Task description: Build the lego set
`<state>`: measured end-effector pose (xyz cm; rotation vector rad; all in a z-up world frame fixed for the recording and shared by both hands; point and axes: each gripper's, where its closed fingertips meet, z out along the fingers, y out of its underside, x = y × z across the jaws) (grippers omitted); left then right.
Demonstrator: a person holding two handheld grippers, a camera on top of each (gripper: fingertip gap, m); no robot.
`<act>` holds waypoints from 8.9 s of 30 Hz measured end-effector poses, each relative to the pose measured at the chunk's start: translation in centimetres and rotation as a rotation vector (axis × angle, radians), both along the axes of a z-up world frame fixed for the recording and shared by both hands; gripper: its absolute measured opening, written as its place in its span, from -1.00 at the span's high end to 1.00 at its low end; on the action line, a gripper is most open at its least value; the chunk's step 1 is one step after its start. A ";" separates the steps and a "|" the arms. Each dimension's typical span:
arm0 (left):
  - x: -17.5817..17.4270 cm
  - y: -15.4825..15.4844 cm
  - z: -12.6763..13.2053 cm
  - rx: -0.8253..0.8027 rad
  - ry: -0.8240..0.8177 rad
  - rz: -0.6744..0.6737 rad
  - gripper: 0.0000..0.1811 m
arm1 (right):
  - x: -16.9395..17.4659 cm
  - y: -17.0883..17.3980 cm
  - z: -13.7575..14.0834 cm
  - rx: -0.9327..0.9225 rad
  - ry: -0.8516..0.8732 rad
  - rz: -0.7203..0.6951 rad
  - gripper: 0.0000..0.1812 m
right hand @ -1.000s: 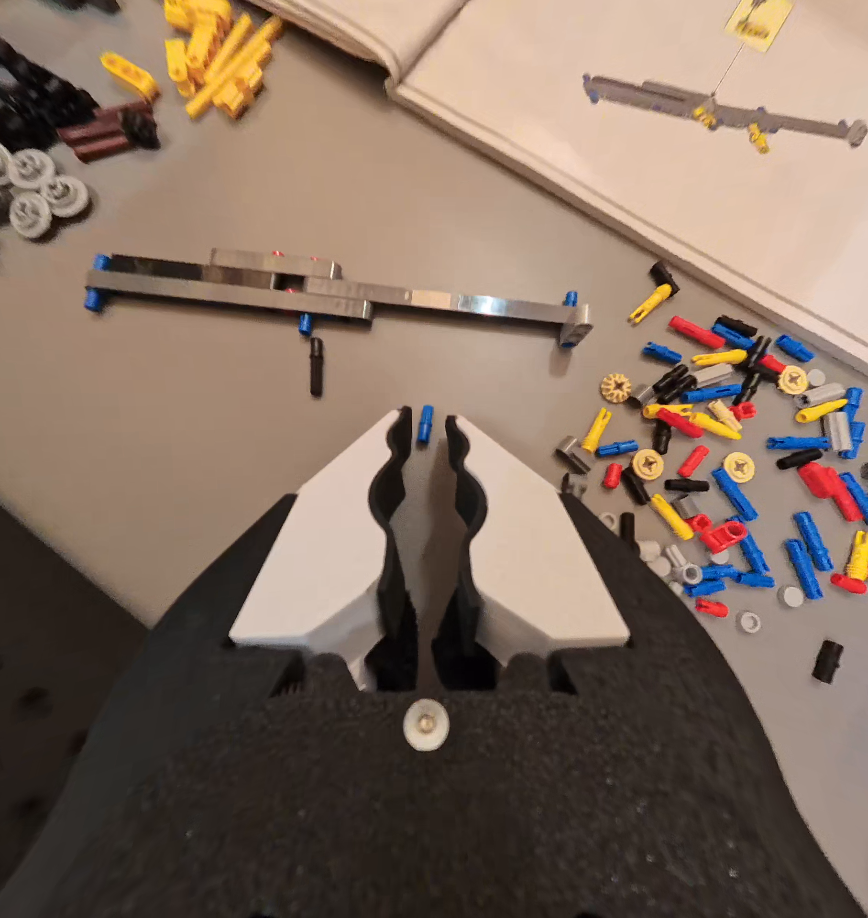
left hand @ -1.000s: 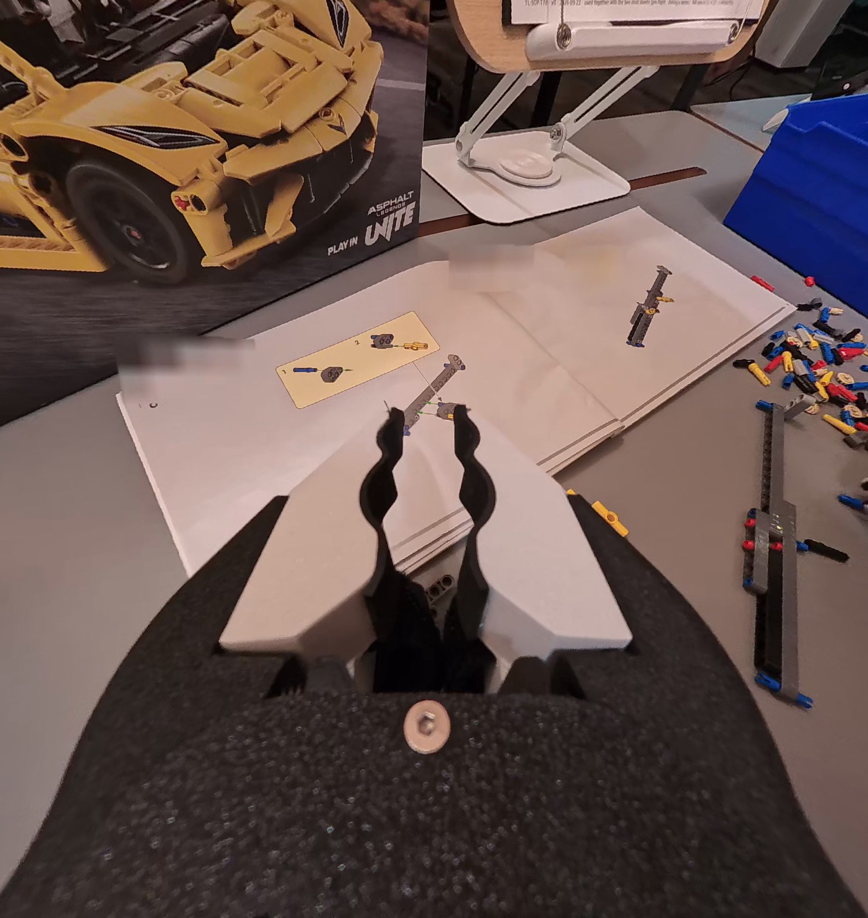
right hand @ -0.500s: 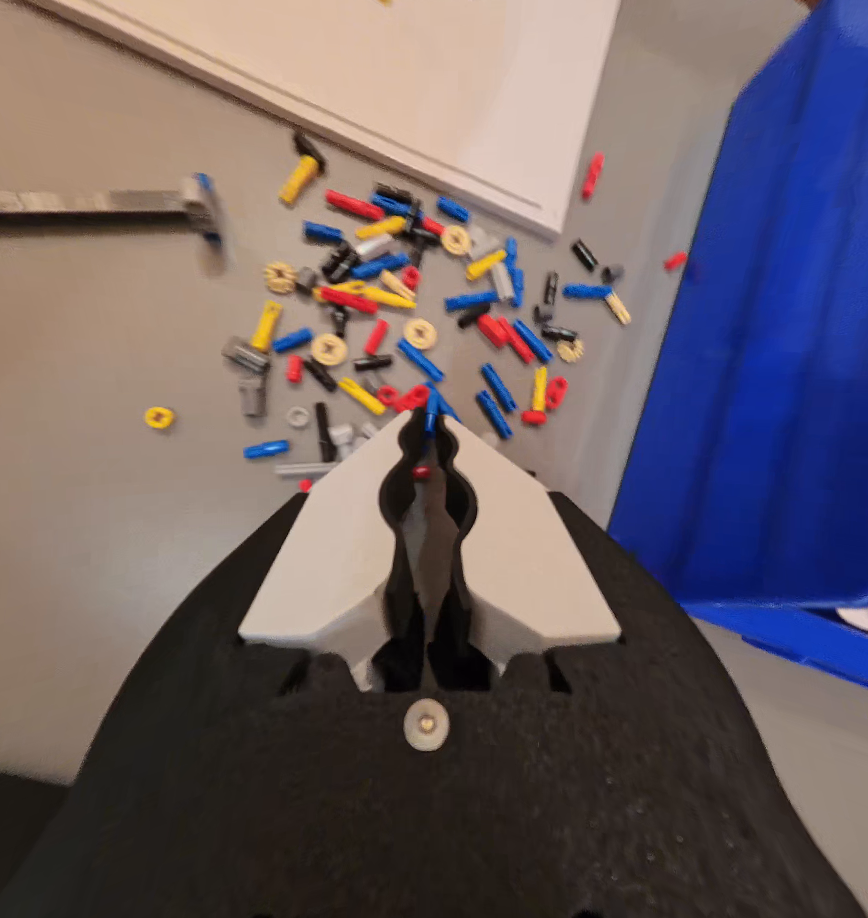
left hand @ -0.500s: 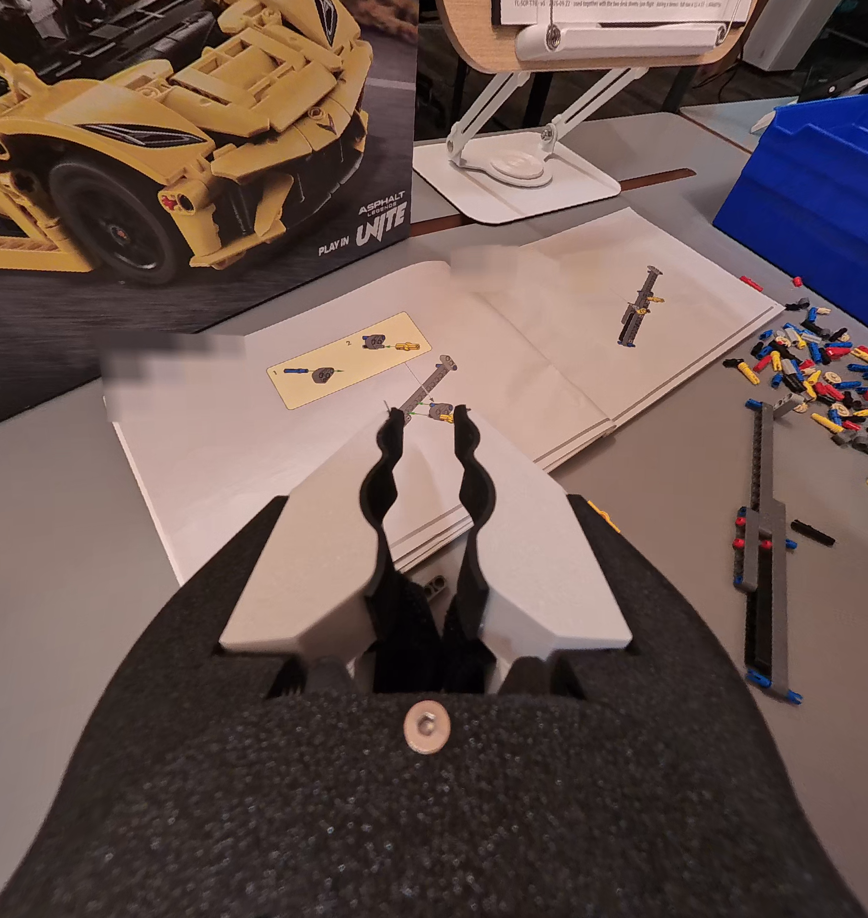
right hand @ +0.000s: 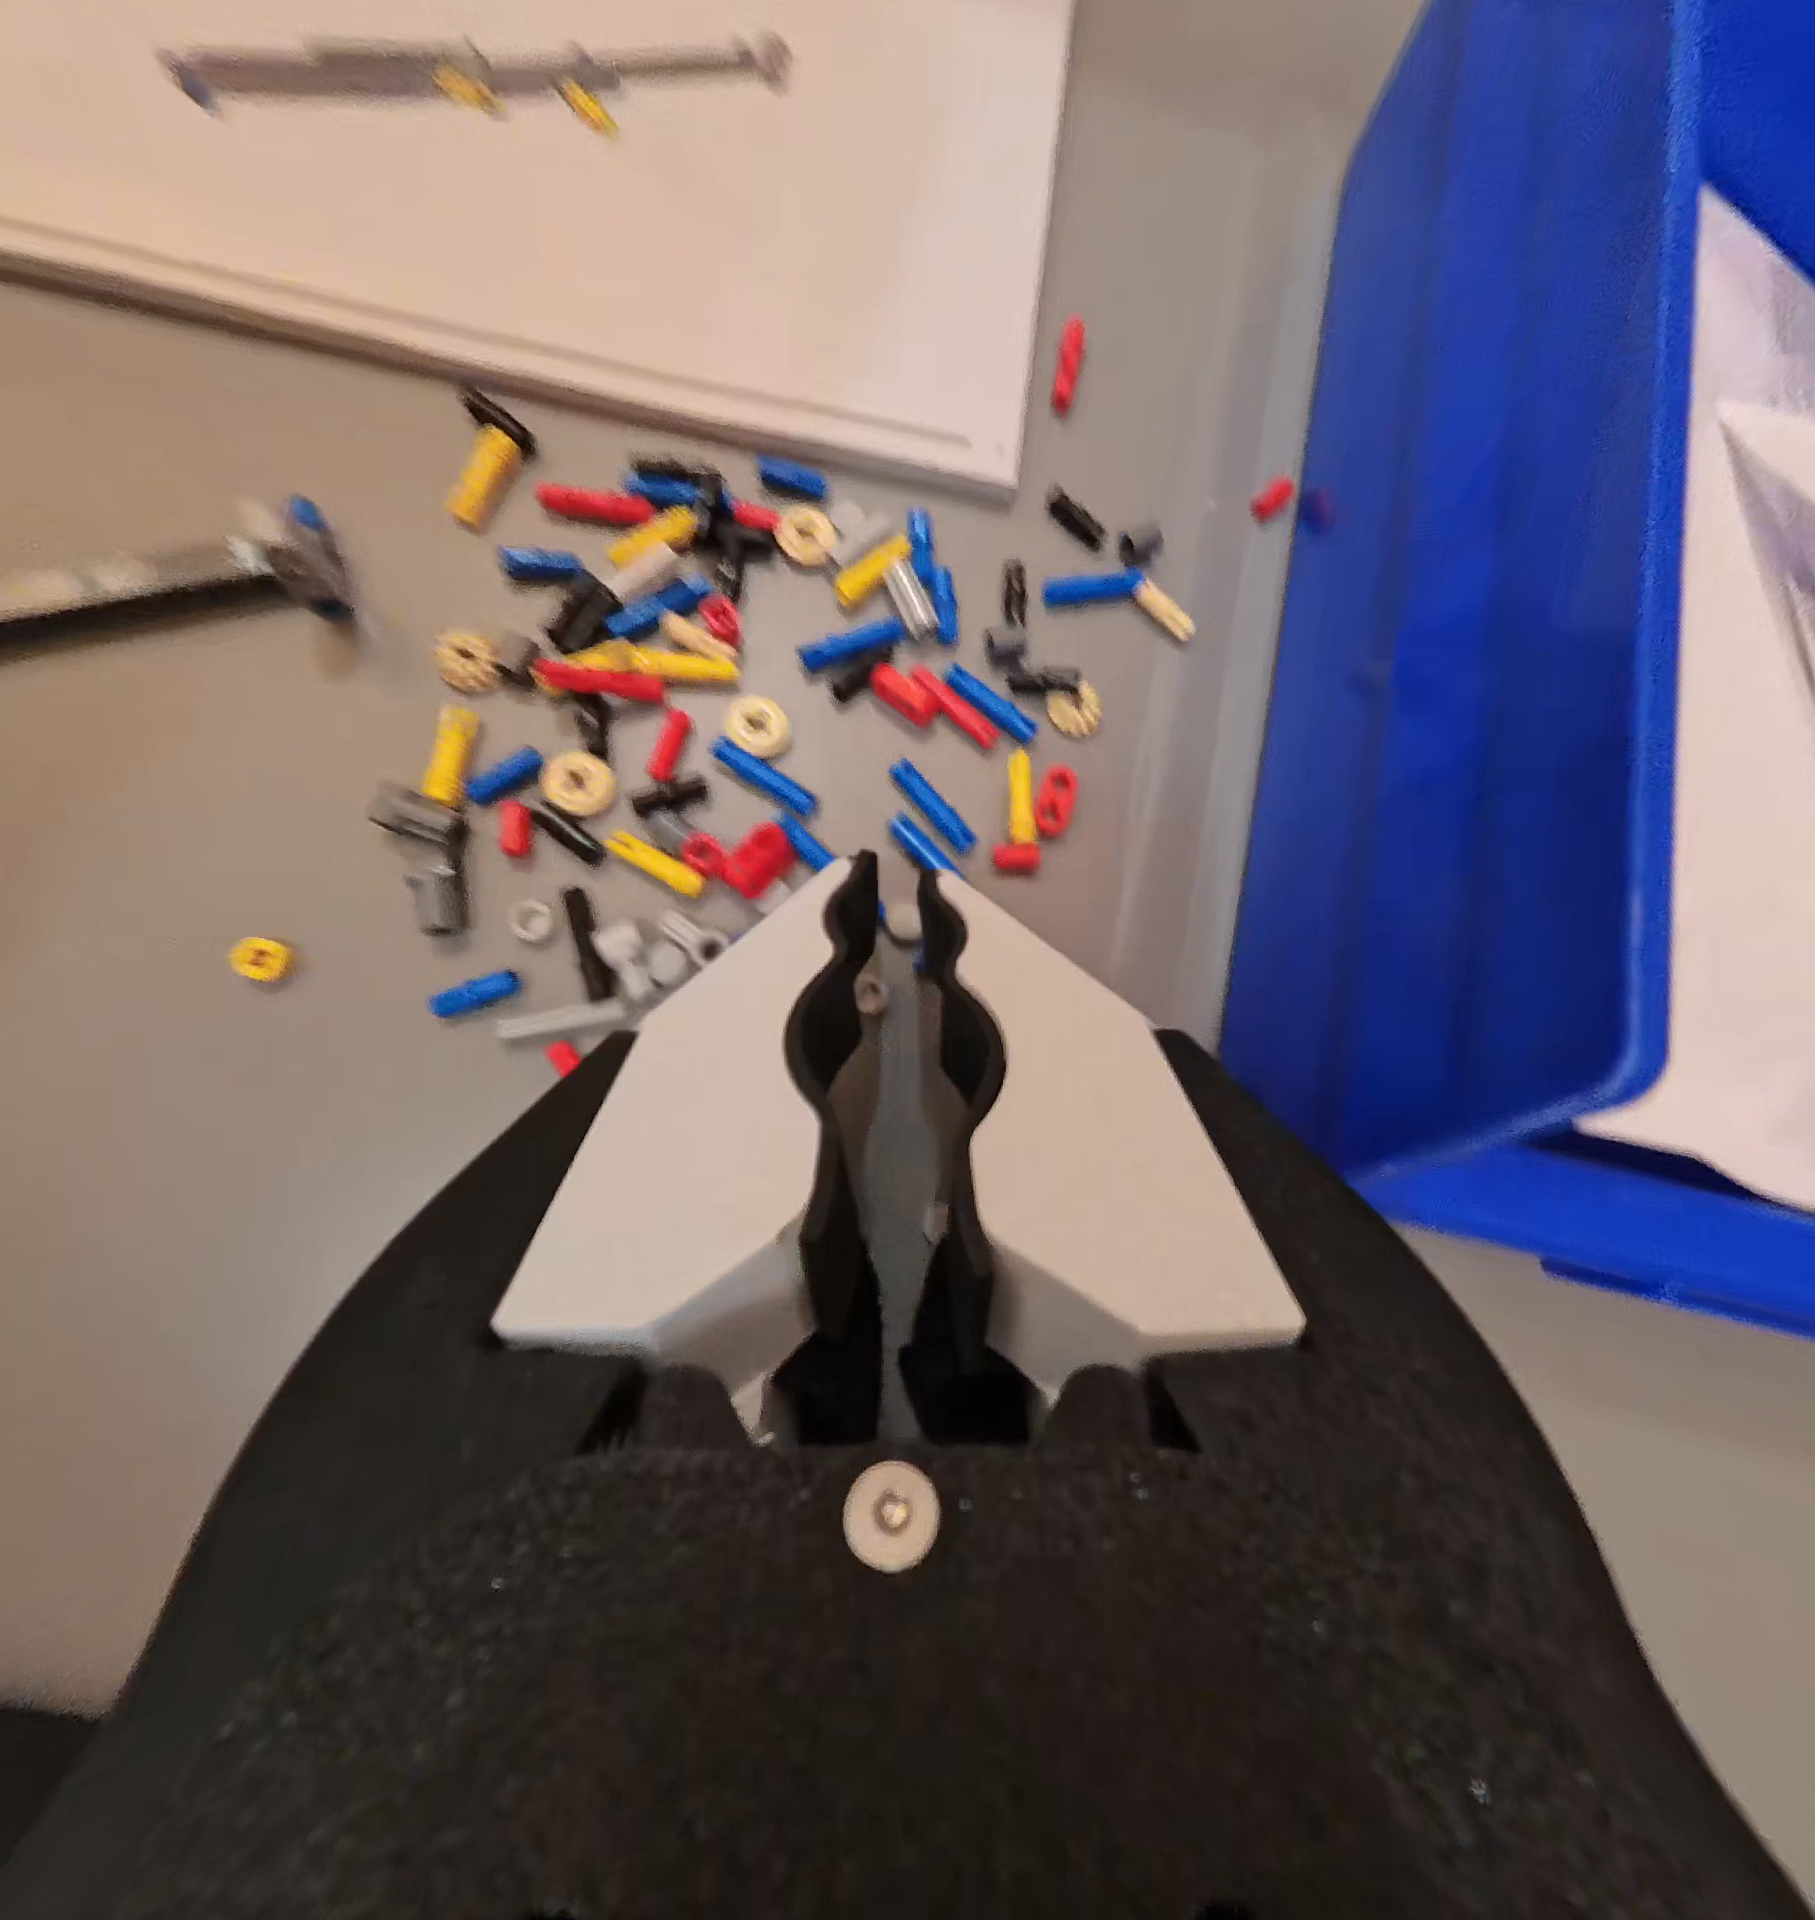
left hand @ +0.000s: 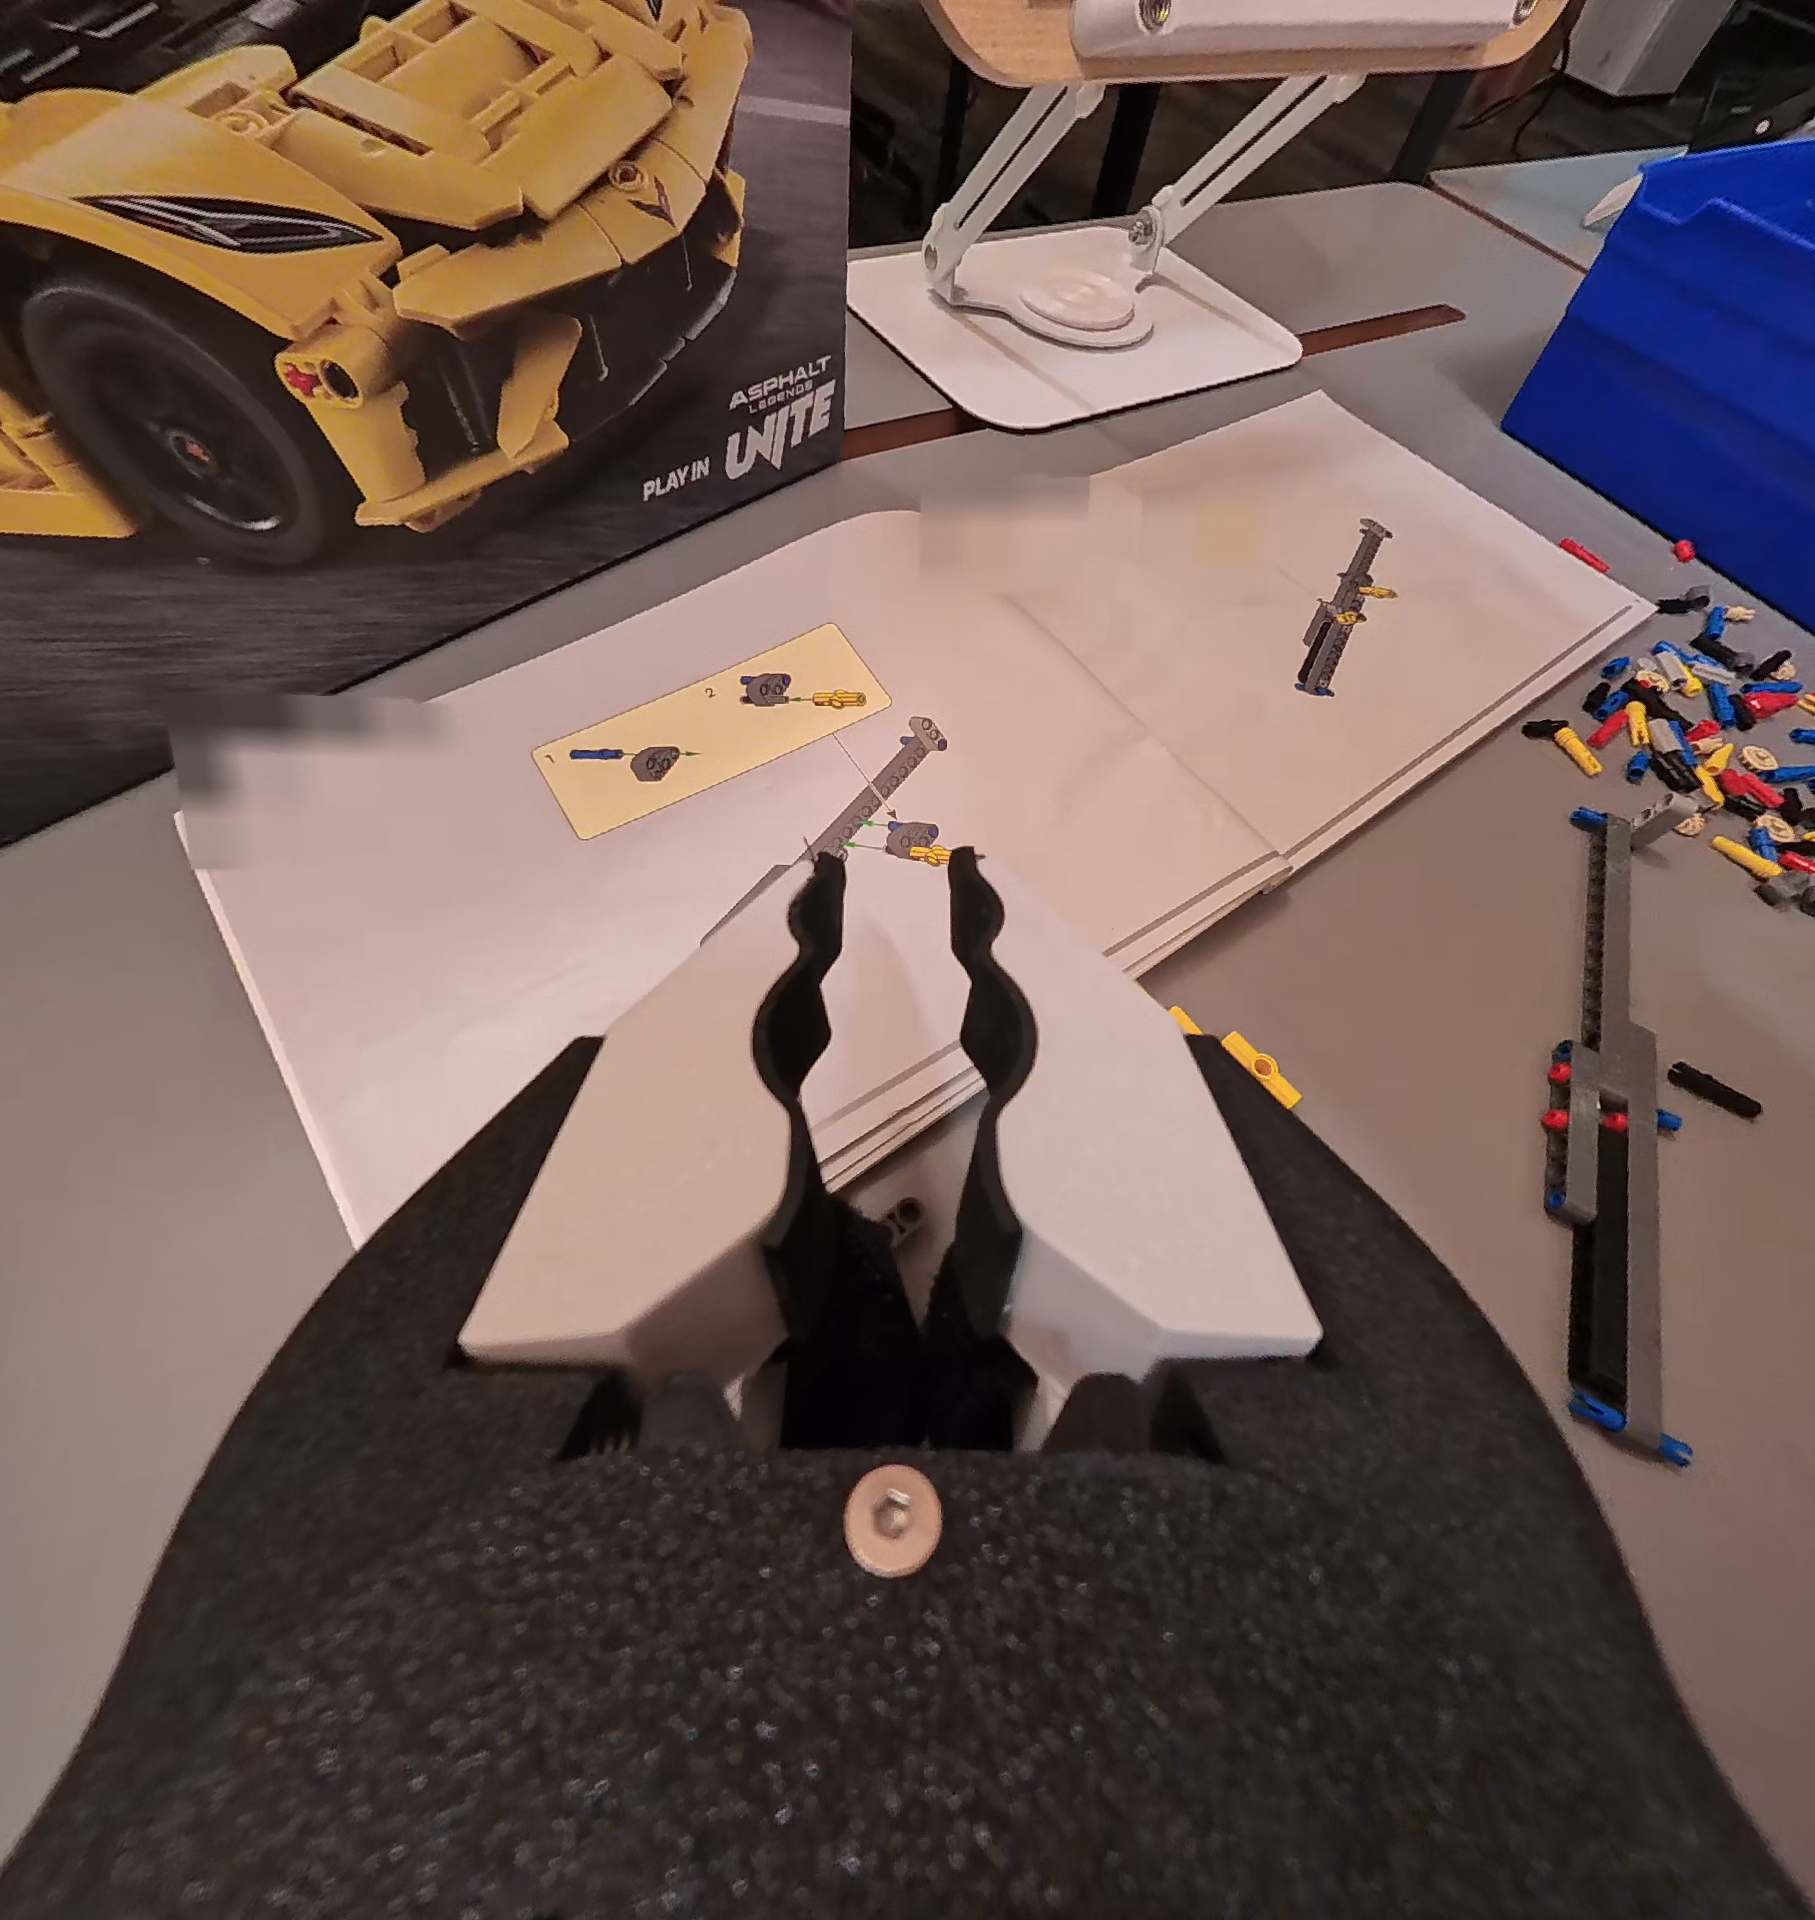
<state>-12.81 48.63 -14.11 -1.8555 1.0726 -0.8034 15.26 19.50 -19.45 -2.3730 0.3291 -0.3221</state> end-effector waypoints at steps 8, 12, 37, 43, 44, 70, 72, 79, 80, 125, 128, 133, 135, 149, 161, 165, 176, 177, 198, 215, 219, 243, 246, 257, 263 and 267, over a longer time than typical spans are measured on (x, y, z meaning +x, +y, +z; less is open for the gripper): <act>0.1 -0.2 0.1 0.006 0.002 -0.007 0.79 | -2.0 3.4 -1.1 -0.029 0.134 0.157 0.77; 0.0 -0.1 0.1 0.001 -0.001 -0.006 0.79 | -1.1 3.1 -1.9 -0.090 0.080 0.160 0.82; -0.7 0.6 0.4 -0.019 -0.018 0.020 0.80 | -15.8 6.7 -1.5 -0.055 0.162 0.503 0.97; -0.7 0.4 0.7 -0.005 -0.021 0.016 0.80 | -15.7 6.7 -1.9 -0.079 0.113 0.491 0.97; -0.7 0.4 0.8 -0.004 -0.022 0.015 0.79 | -15.6 6.7 -1.9 -0.077 0.118 0.487 0.97; -0.7 0.5 0.1 0.010 0.014 0.013 0.79 | -7.4 4.4 -0.3 0.064 0.085 0.185 0.80; -0.7 0.4 0.1 0.007 0.016 0.009 0.79 | -7.5 4.8 -0.3 0.066 0.075 0.192 0.81; -0.9 0.6 0.4 0.002 0.004 0.017 0.79 | -9.5 8.0 1.5 0.148 0.143 0.260 0.81; -0.9 0.6 0.3 0.002 0.005 0.016 0.79 | -10.4 8.7 1.8 0.163 0.156 0.284 0.82; -1.1 0.1 1.0 -0.079 -0.062 -0.010 0.79 | -23.0 19.1 1.9 0.125 0.198 0.628 0.94; -1.1 0.1 0.9 -0.076 -0.056 -0.010 0.79 | -22.2 18.6 2.9 0.144 0.175 0.624 0.94; -1.1 0.2 0.7 -0.072 -0.046 -0.007 0.79 | -21.4 15.7 2.7 0.100 0.151 0.636 0.94; -1.1 0.2 0.8 -0.072 -0.048 -0.006 0.79 | -21.2 14.0 2.2 0.064 0.153 0.630 0.94; -0.5 -0.5 0.5 -0.011 0.000 -0.017 0.79 | -21.0 4.2 -0.9 -0.056 0.180 0.527 0.94; -0.1 -1.1 -0.6 0.000 0.063 -0.047 0.79 | -20.9 3.9 -1.7 -0.066 0.176 0.533 0.92; -0.1 -1.0 -0.5 0.010 0.066 -0.045 0.79 | -20.7 4.0 -1.2 -0.032 0.197 0.511 0.86; -2.1 0.4 1.2 0.039 0.002 -0.028 0.79 | -24.6 10.0 3.0 0.211 0.286 0.653 0.84; -2.4 -0.3 1.4 0.051 0.001 -0.070 0.79 | -24.9 10.6 3.1 0.222 0.271 0.667 0.84; -14.7 -13.7 -3.8 -0.017 0.433 -0.454 0.77 | -26.3 13.8 3.5 0.389 0.249 0.718 0.90; -8.6 -15.8 -5.8 0.062 0.404 -0.530 0.88 | -25.6 13.1 3.7 0.395 0.225 0.702 0.90; -8.7 -15.6 -5.2 0.074 0.382 -0.520 0.97 | -25.3 13.1 3.9 0.404 0.212 0.694 0.90; -8.2 -17.6 -6.1 0.025 0.472 -0.593 0.93 | -24.0 12.5 4.3 0.423 0.231 0.658 0.90; -8.1 -17.4 -5.0 0.023 0.434 -0.579 0.93 | -23.8 12.4 4.6 0.431 0.230 0.653 0.90; 5.8 -9.7 8.4 0.006 -0.285 -0.318 0.93 | -20.0 14.0 8.3 0.478 0.260 0.623 0.85; 1.3 5.1 9.1 -0.052 -0.456 0.109 0.93 | -17.5 20.3 8.6 0.349 0.278 0.681 0.84; -1.6 6.5 6.5 -0.170 -0.508 0.120 0.93 | -17.7 23.3 7.2 0.418 0.369 0.646 0.85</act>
